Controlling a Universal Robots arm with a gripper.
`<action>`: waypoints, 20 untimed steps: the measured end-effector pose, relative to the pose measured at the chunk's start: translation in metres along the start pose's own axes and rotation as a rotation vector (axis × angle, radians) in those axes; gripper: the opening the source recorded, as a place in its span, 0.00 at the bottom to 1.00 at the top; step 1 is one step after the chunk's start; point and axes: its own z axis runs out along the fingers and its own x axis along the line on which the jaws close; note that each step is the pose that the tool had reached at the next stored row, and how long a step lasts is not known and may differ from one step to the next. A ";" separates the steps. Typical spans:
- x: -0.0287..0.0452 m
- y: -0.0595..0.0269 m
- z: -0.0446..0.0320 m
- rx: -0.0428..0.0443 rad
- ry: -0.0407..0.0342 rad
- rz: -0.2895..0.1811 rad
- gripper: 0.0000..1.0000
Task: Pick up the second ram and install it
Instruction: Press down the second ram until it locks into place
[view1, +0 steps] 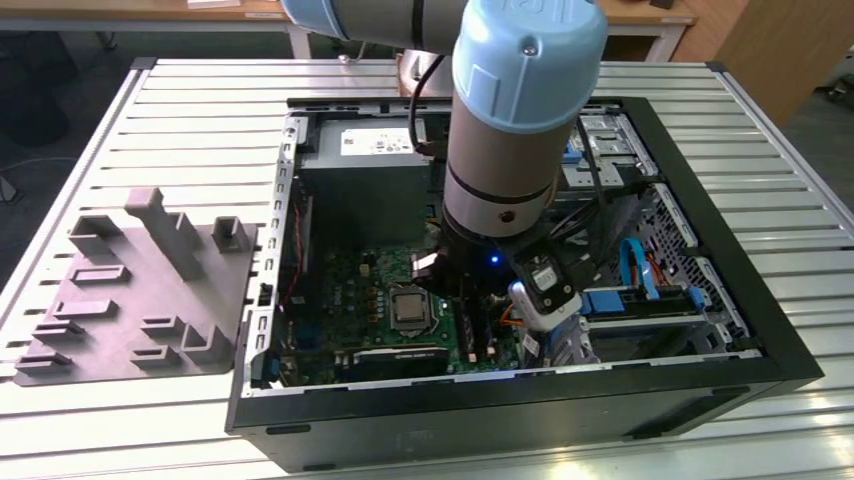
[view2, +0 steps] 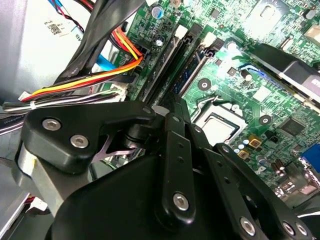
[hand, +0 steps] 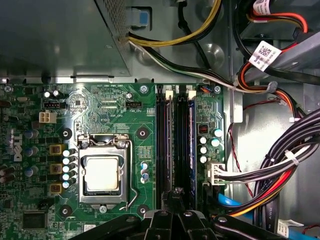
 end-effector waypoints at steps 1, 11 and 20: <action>0.0000 0.0000 0.0002 -0.0002 -0.0001 0.000 0.11; 0.0001 -0.0001 0.0027 -0.0004 -0.0001 0.000 0.11; 0.0001 -0.0003 0.0033 -0.0010 -0.0001 0.000 0.11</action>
